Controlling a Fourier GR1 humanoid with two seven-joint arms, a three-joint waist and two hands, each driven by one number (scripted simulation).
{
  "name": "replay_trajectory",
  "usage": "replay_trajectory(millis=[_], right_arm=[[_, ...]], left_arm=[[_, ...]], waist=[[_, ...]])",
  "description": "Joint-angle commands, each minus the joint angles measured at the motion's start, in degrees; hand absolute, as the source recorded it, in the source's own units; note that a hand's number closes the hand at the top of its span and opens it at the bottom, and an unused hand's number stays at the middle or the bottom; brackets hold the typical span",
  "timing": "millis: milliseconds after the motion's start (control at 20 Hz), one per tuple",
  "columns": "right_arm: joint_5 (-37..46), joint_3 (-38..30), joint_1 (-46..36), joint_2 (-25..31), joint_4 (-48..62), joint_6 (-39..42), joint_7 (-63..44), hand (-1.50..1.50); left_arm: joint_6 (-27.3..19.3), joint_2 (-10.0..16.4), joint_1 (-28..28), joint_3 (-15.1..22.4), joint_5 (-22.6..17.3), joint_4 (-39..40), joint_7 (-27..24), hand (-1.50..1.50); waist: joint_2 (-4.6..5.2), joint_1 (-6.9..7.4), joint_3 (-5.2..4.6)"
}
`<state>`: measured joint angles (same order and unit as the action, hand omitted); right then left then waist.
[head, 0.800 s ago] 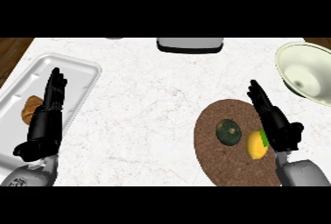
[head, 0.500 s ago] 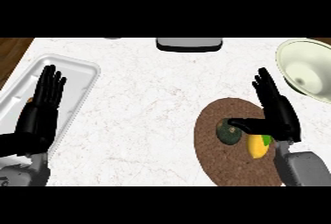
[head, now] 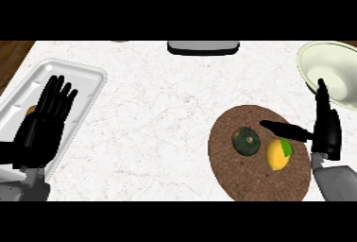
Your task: Pick the squash from the placemat and place it in the bowl
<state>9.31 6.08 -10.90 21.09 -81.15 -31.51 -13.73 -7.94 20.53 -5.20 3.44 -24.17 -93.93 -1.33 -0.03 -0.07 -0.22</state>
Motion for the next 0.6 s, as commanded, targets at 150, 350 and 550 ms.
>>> replay_trajectory(millis=[150, 350, 550], right_arm=[[6.9, 2.6, -8.3, 11.2, 2.3, 11.8, -17.0, -1.5], [3.3, 10.3, -10.2, 15.5, 3.4, 30.6, -26.1, -1.5], [-5.8, 13.0, -13.5, 17.4, 2.7, 48.3, -35.8, -1.5]], left_arm=[[2.1, -0.6, -0.9, -0.7, -1.0, 2.0, 0.3, 0.0], [4.1, 0.4, -1.9, -0.5, -1.4, 2.8, 0.1, 0.0], [3.6, 1.0, -3.6, -1.4, -2.2, 2.6, 2.1, 0.0]], waist=[[0.06, 0.69, 0.11], [0.4, 1.94, -0.19], [0.14, 1.91, -0.19]])
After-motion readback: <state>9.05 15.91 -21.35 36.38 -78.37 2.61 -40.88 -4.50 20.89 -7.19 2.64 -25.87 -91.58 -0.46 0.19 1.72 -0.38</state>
